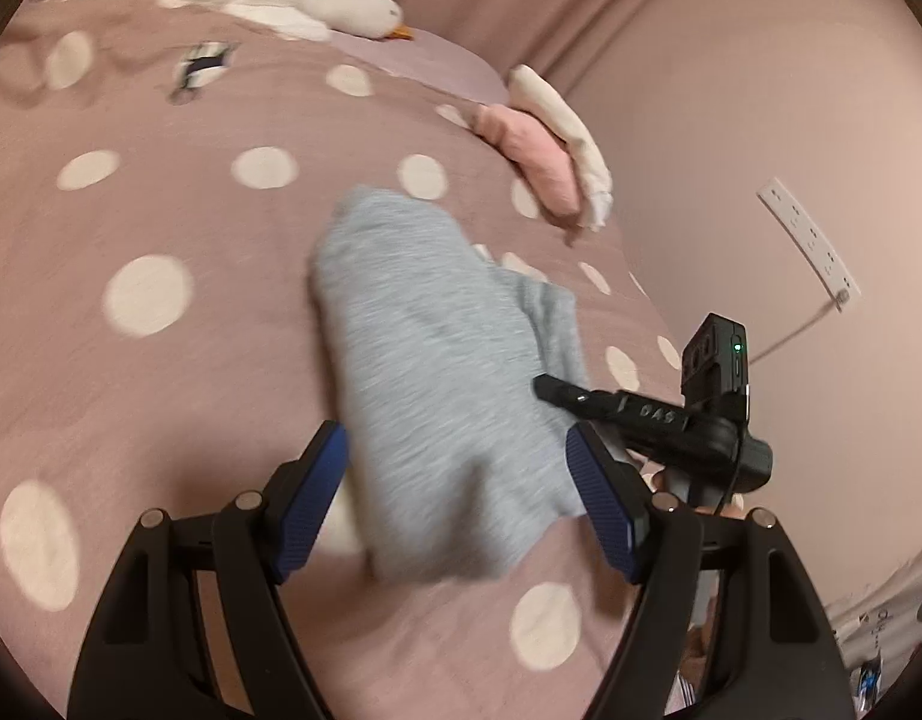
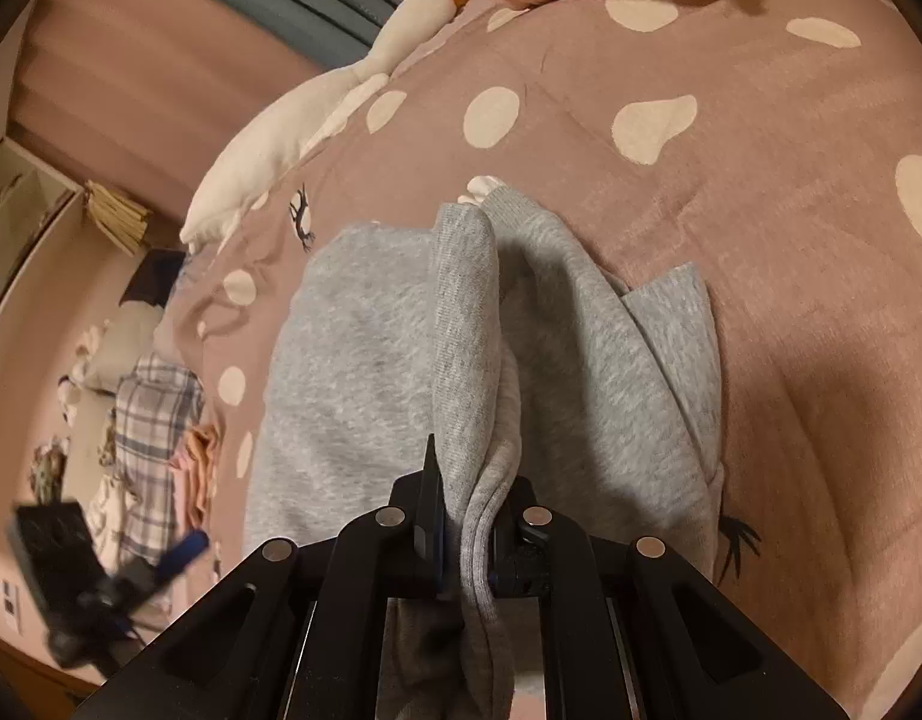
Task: Fold small clothes
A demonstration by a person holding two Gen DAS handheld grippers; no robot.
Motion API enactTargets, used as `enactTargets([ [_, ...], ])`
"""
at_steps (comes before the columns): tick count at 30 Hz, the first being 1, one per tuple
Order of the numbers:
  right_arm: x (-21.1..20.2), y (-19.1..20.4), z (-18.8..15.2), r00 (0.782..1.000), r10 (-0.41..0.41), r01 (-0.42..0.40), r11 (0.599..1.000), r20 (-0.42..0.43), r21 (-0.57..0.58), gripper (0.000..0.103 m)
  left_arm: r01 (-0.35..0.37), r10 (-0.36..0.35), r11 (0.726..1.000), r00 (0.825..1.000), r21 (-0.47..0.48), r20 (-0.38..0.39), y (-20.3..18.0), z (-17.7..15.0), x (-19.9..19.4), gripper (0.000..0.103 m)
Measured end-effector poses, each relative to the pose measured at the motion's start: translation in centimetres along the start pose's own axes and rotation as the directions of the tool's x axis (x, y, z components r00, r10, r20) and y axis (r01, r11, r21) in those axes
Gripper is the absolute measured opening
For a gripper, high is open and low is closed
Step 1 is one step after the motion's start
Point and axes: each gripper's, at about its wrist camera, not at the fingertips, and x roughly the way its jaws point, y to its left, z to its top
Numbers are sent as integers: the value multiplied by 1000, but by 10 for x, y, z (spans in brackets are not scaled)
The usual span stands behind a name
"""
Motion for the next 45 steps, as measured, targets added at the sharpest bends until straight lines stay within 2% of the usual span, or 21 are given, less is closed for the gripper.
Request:
enactTargets([
  [5, -21, -7, 2, 998, -31, 31, 1000, 47, -4, 10, 3, -2, 1000, 999, 15, -35, -12, 11, 28, 75],
  [9, -22, -19, 0, 996, -84, 84, 996, 38, 4, 10, -10, 11, 1000, 998, 8, -56, -8, 14, 43, 75],
  [13, -15, -30, -3, 996, -87, 87, 996, 4, 18, 10, -26, 25, 1000, 995, -10, -101, -2, 12, 59, 75],
  [15, -5, -29, -8, 994, -103, 103, 995, -35, -10, 10, -64, 63, 998, 989, -1, -136, 1, 9, 72, 75],
  [16, -2, -27, -9, 992, -121, 120, 992, -40, -27, 10, -103, 103, 995, 981, 11, -165, 3, 7, 82, 75],
  [19, -2, -29, -8, 990, -133, 133, 991, -34, -14, 10, -163, 164, 986, 964, 21, -208, 11, 0, 102, 77],
  [22, -6, -34, -8, 993, -111, 112, 994, -37, 1, 10, -179, 180, 984, 962, 23, -204, 14, -4, 108, 78],
  [24, -13, -31, -8, 991, -126, 126, 992, -33, -11, 12, -185, 190, 982, 962, 43, -199, 11, -5, 108, 78],
  [27, -34, -19, -8, 978, -202, 204, 977, 49, -59, 25, -196, 208, 978, 958, 78, -197, 7, -6, 109, 78],
  [28, -45, -12, -7, 967, -233, 242, 967, 107, -80, 31, -196, 209, 977, 958, 83, -197, 7, -6, 110, 78],
  [29, -50, -6, -6, 959, -242, 257, 962, 146, -94, 38, -199, 213, 976, 957, 87, -197, 7, -6, 110, 78],
  [31, -60, 8, -5, 957, -204, 236, 961, 206, -143, 39, -201, 215, 976, 957, 87, -196, 6, -7, 111, 78],
  [33, -58, 20, -3, 979, -96, 131, 972, 177, -195, 39, -202, 214, 976, 957, 82, -196, 7, -9, 111, 78],
  [35, -43, 22, 1, 991, -56, 79, 977, 117, -197, 39, -201, 212, 977, 957, 74, -196, 7, -10, 112, 78],
  [37, -23, 17, 5, 992, -96, 109, 978, 77, -175, 39, -203, 212, 977, 957, 64, -196, 6, -11, 111, 78],
  [39, -2, -1, 7, 981, -194, 196, 973, 27, -125, 36, -197, 202, 979, 957, 45, -206, 5, -11, 105, 76],
  [40, 4, -12, 5, 976, -215, 216, 972, 13, -98, 22, -188, 194, 981, 959, 47, -207, 6, -11, 95, 76],
  [41, 4, -19, 5, 976, -215, 216, 973, 23, -79, 12, -184, 192, 981, 961, 58, -199, 5, -10, 87, 76],
  [43, -4, -34, 4, 990, -135, 136, 990, 38, -33, 12, -194, 207, 976, 966, 96, -155, 0, -3, 69, 76],
  [45, -6, -43, 3, 995, -89, 90, 996, 37, -11, 12, -176, 187, 978, 978, 112, -97, -6, 9, 51, 76],
])
